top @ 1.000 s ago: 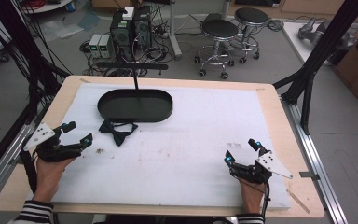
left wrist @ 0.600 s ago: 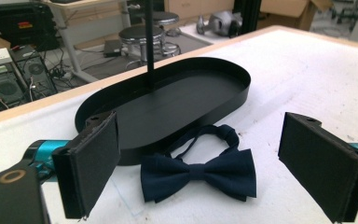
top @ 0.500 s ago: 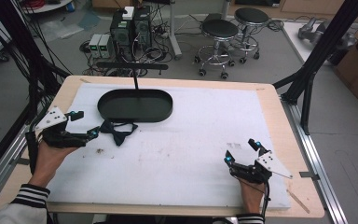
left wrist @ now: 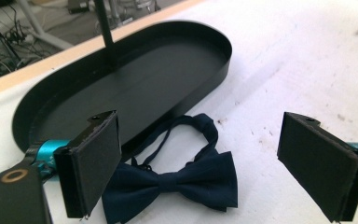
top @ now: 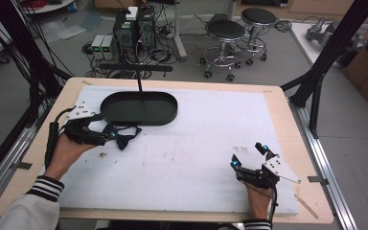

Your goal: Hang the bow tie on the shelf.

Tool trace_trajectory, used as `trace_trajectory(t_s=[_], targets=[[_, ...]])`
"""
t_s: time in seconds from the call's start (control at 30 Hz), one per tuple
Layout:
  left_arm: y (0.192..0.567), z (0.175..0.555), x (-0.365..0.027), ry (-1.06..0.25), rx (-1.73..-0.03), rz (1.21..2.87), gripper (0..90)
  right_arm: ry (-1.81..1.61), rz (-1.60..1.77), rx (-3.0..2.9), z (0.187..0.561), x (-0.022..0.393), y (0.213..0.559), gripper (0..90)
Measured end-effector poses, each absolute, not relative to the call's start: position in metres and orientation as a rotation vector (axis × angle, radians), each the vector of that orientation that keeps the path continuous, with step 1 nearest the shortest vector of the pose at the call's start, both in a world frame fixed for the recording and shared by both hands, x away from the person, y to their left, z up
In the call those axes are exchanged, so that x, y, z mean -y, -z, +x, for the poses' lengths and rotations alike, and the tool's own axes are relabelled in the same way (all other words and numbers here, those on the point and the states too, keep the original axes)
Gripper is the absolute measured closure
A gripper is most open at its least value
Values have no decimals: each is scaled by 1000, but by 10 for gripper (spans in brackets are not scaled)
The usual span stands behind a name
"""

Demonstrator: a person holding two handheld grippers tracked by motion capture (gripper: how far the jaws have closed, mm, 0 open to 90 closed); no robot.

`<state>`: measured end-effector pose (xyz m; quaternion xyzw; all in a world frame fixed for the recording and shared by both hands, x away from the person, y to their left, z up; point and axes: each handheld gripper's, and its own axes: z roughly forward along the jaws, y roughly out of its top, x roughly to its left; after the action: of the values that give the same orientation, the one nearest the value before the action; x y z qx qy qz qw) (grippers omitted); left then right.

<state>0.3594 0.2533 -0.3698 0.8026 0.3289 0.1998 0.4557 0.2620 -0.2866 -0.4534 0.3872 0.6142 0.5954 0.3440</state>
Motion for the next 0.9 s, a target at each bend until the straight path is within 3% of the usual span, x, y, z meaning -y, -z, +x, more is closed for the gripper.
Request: trace_trajectory(t_s=[0.53, 0.9], targets=[[385, 387, -215, -390, -856, 2194, 231, -1543, 997, -1591, 263, 287, 453, 12], [394, 398, -196, -399, -872, 2319, 311, -1544, 999, -1592, 263, 287, 453, 12]])
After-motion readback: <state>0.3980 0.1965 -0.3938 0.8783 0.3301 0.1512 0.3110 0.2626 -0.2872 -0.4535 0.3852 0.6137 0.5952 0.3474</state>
